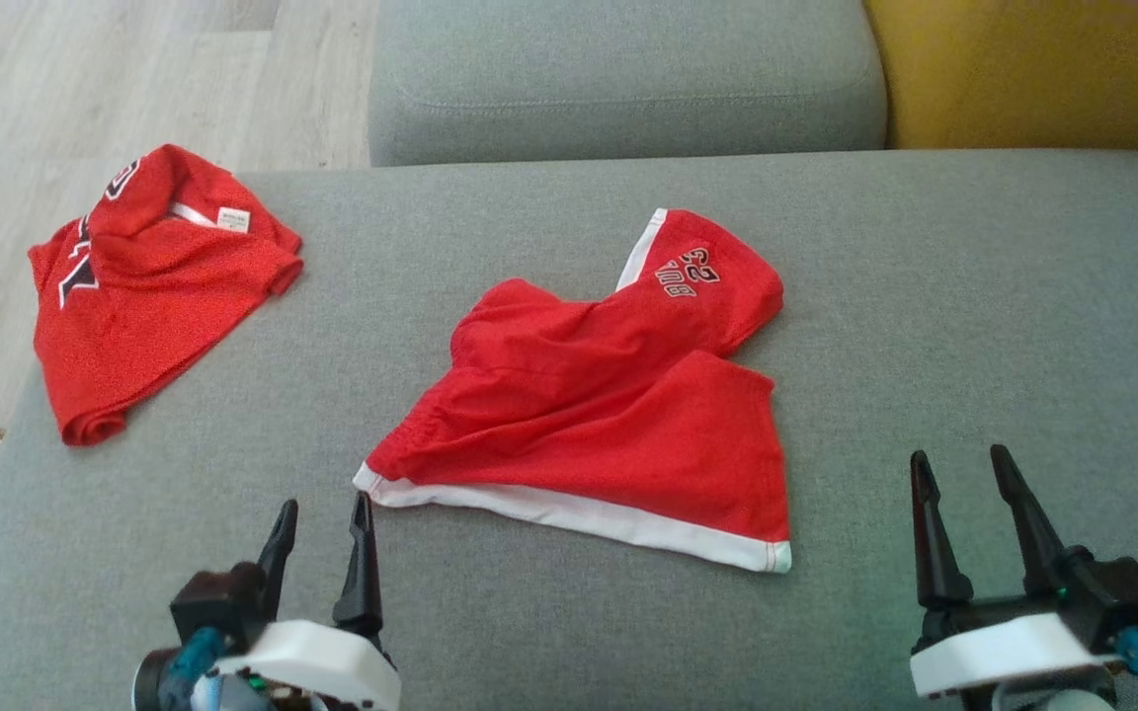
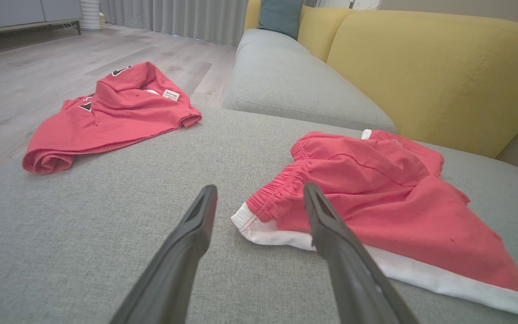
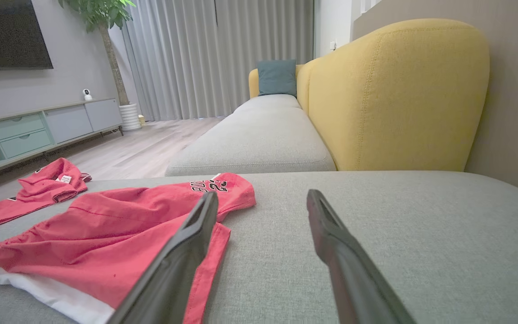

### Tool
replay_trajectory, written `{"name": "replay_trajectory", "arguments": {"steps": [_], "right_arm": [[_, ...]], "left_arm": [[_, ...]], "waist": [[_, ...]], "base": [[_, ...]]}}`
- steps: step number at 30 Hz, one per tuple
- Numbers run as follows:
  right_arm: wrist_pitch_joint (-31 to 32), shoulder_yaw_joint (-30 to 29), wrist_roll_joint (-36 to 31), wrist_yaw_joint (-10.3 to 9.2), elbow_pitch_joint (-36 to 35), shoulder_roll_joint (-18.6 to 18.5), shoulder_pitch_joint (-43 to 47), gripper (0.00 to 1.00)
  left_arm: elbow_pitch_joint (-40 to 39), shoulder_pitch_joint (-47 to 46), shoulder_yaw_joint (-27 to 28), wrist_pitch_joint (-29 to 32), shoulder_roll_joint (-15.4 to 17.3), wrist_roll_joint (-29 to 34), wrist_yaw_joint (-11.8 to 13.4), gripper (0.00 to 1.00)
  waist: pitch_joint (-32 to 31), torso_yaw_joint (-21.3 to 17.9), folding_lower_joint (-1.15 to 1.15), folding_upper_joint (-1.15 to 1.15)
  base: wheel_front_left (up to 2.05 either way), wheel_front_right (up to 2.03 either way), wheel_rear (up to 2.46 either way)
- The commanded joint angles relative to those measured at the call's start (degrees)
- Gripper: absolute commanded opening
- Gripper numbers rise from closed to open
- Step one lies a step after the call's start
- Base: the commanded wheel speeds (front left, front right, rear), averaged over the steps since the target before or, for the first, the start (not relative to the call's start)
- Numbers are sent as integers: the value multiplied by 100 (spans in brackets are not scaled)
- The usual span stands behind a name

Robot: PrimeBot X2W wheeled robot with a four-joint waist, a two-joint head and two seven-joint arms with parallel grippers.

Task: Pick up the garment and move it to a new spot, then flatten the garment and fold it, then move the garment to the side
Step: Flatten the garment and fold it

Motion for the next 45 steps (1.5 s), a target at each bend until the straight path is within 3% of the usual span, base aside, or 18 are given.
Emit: {"name": "replay_trajectory", "arguments": {"steps": [1,18,31,45], "right_arm": [[-36,157,29,-4,-152,-37,-98,100],[-36,304,134,-4,8,-37,2,100],[-35,882,143,-4,1560,-37,-297,100],[-36,1079,205,-4,2493,-37,-949,100]], "left_arm": [[-216,-182,253,-77,-17,59,-10,100],[-202,-38,414,-77,-180,366,-131,100],[-176,-102,409,-77,-214,486,-186,100],[-136,-291,451,-77,-227,562,-215,100]], "waist": [[-18,8,0,0],[-72,54,0,0],[258,328,0,0],[611,637,0,0]], "base": [[0,0,0],[0,0,0],[0,0,0],[0,0,0]]}}
